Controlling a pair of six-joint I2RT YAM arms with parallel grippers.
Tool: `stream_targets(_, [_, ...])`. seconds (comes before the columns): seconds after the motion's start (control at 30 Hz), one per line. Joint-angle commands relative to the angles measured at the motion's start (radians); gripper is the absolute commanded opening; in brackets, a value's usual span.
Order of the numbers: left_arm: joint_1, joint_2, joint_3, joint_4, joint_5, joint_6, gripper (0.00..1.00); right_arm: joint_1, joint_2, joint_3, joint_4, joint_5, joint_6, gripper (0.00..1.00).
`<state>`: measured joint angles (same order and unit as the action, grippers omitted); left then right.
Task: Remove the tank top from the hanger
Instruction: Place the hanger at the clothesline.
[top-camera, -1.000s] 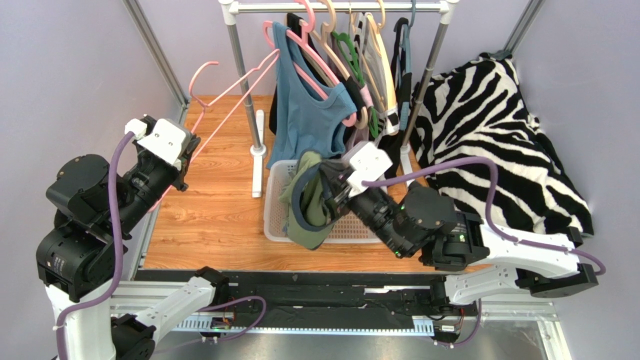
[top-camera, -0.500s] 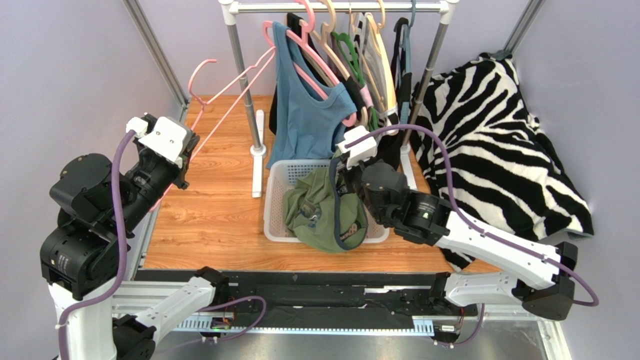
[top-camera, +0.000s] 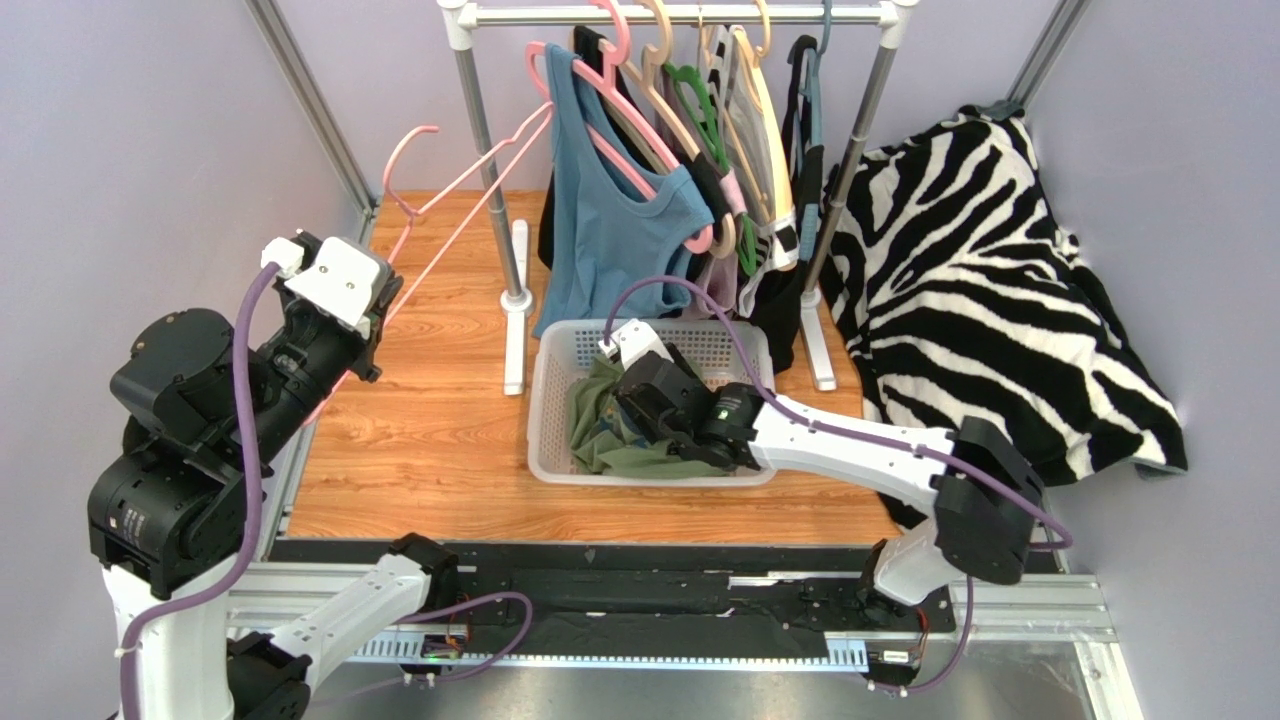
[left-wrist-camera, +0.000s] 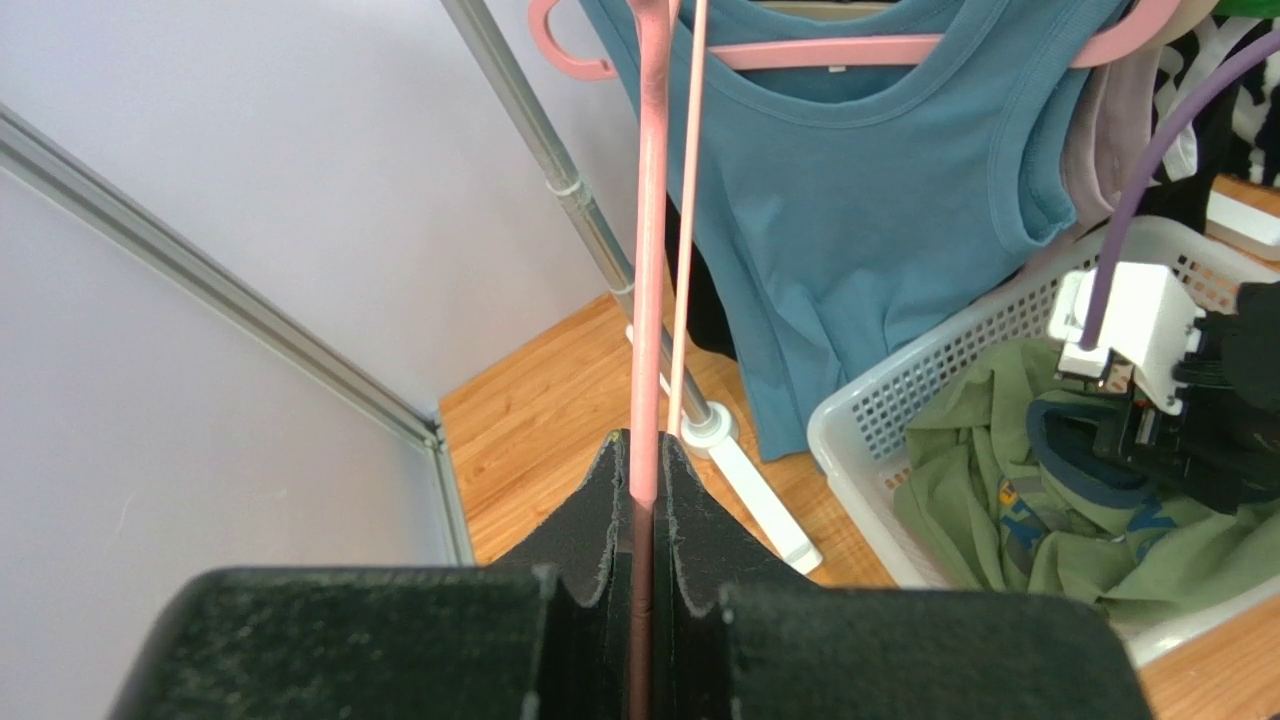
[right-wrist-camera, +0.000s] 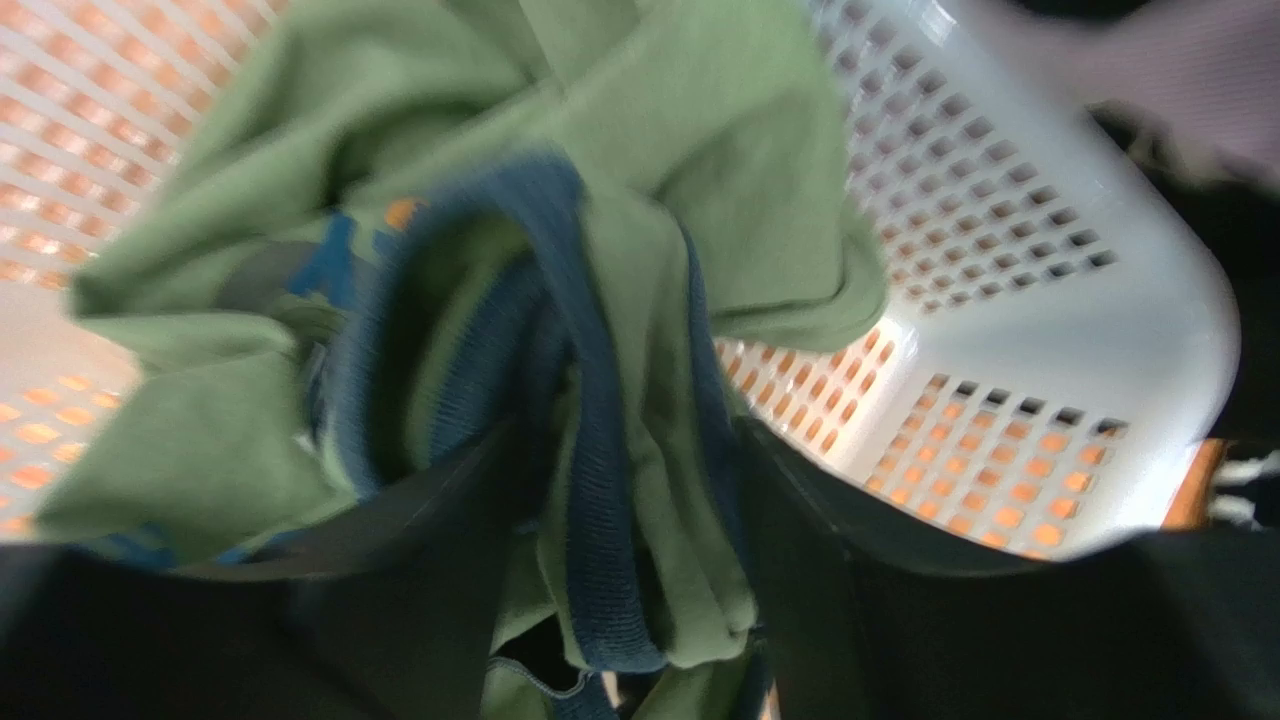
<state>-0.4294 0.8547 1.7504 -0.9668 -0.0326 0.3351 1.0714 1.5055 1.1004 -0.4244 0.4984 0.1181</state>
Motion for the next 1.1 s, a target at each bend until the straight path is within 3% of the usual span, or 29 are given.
stream_targets(0.0, [0.008, -0.011, -0.031, 0.045, -0.024, -0.022, 0.00, -0.033, 0.009, 0.084, -0.054, -0.008, 0.081, 0.67])
stream_targets(0.07, [0.006, -0.008, -0.049, 0.046, -0.030, -0.022, 0.00, -0.057, -0.013, 0.119, -0.056, -0.017, 0.095, 0.71])
stream_targets(0.1, [0.007, -0.005, -0.051, 0.048, -0.027, -0.022, 0.00, -0.070, -0.019, 0.154, -0.053, -0.032, 0.104, 0.82])
stream_targets(0.17, [0.008, 0.000, -0.060, 0.050, -0.029, -0.025, 0.00, -0.097, -0.037, 0.171, -0.019, -0.053, 0.118, 0.85])
stream_targets(0.33, [0.008, 0.009, -0.066, 0.060, -0.035, -0.027, 0.00, -0.110, -0.007, 0.129, 0.165, -0.107, 0.127, 0.79])
stream_targets(0.47, [0.007, 0.021, -0.060, 0.059, -0.038, -0.030, 0.00, -0.120, 0.088, 0.128, 0.231, -0.185, 0.153, 0.24])
stream_targets(0.5, [0.008, 0.026, -0.060, 0.056, -0.041, -0.028, 0.00, -0.122, 0.120, 0.128, 0.240, -0.205, 0.158, 0.04])
stream_targets(0.53, [0.008, 0.030, -0.055, 0.054, -0.046, -0.028, 0.00, -0.126, 0.136, 0.128, 0.254, -0.219, 0.170, 0.00])
stream_targets(0.87, [0.008, 0.194, 0.064, -0.032, -0.136, -0.085, 0.00, -0.133, 0.186, -0.069, 0.351, -0.281, 0.251, 0.00])
stream_targets(1.07, [0.008, 0.374, 0.245, -0.105, -0.211, -0.126, 0.00, -0.134, 0.248, -0.178, 0.415, -0.261, 0.276, 0.00])
